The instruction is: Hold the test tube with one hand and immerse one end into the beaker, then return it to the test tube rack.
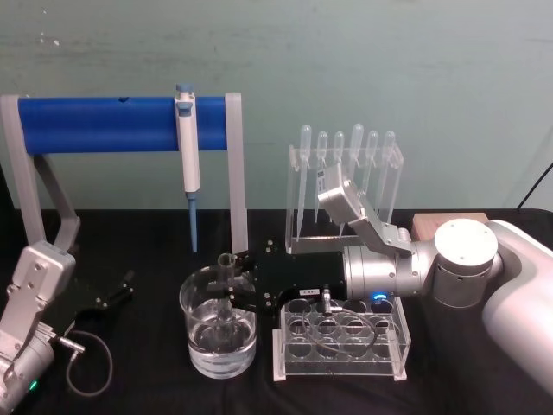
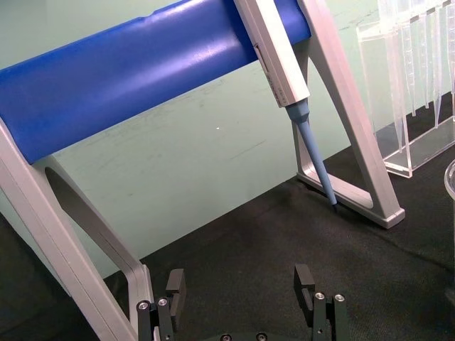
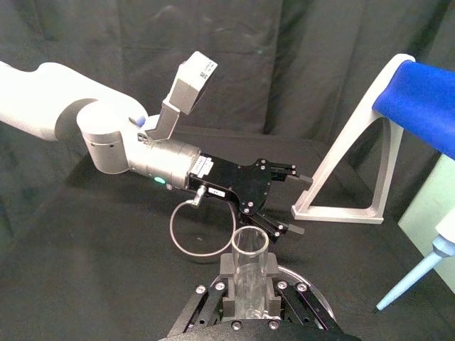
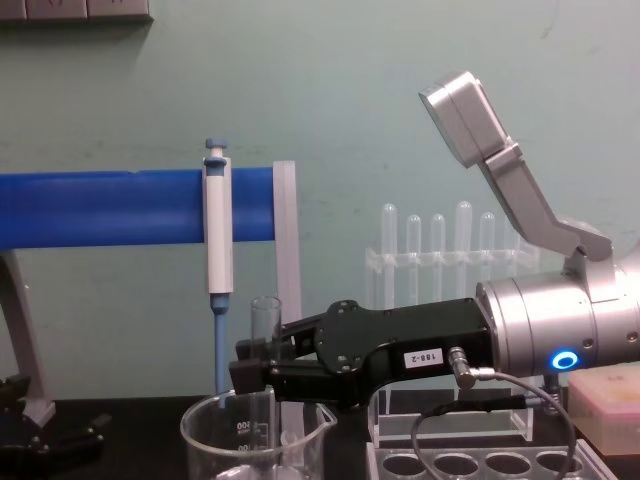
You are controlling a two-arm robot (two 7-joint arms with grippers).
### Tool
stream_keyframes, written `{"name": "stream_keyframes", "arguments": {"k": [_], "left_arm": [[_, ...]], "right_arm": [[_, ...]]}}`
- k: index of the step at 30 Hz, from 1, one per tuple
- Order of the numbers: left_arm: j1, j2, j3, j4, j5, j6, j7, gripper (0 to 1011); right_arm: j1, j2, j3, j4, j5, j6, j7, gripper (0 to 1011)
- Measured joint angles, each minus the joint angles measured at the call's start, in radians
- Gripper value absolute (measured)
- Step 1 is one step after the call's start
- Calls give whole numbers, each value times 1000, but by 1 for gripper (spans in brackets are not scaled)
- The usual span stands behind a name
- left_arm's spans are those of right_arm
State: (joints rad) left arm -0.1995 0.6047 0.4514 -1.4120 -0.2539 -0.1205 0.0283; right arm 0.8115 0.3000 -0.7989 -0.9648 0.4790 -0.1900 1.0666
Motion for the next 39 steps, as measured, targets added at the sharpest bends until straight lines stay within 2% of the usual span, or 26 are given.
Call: {"name": "stream_keyframes", "arguments": {"k": [39], "left_arm": [[0,0,0,0,0,0,0,1000]], "right_arm": [[0,0,0,0,0,0,0,230]]}}
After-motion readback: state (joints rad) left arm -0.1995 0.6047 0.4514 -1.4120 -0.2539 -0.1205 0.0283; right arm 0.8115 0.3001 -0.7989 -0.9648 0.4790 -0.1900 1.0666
